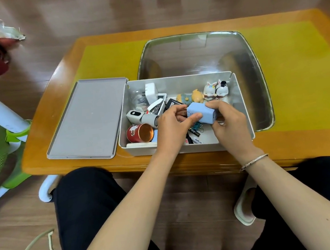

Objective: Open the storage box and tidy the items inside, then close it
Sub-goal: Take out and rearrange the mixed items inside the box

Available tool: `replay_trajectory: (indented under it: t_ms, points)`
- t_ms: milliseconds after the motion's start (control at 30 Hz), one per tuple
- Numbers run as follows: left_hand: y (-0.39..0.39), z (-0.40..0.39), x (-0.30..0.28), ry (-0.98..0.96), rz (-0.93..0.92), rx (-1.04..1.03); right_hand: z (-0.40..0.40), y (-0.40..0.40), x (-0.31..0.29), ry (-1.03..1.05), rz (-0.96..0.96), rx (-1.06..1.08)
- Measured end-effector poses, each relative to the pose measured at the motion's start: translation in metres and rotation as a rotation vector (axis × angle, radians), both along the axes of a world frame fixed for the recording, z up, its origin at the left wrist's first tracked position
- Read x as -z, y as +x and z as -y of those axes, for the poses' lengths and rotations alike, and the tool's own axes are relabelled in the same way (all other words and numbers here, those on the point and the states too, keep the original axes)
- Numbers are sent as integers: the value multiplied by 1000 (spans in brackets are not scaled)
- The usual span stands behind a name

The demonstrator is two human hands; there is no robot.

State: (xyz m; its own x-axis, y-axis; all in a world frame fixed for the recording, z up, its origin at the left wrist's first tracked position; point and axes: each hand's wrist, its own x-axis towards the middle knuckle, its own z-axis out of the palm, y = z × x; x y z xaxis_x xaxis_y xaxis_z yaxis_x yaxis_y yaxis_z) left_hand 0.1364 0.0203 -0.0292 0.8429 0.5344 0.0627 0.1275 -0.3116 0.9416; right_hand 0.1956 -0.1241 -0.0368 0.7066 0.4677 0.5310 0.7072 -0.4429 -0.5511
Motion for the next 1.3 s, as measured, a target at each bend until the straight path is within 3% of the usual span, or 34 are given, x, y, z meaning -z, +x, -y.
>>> replay_trajectory:
  t_ms: [167,433,600,733,867,1000,1167,1300]
  points:
    - [-5,3,1,250,108,-3,1,1,3,6,-14,5]
    - [-2,1,2,244,159,285,-3,2,-4,127,-196,-4]
    - [2,4,9,361,2,301,-2,1,-8,231,-370,-61]
    - [2,1,5,139,-40,283,0,2,-10,343,-483,-154]
    - [5,-5,6,10,-54,271,-3,5,-8,189,-437,-179]
    - [6,-8,6,42,-71,264,-5,6,-4,18,-308,-175]
    - [4,-5,5,68,-91,334,-4,5,-5,40,-210,-141]
    - [0,-2,0,-2,-17,353,-3,6,-7,77,-321,-115]
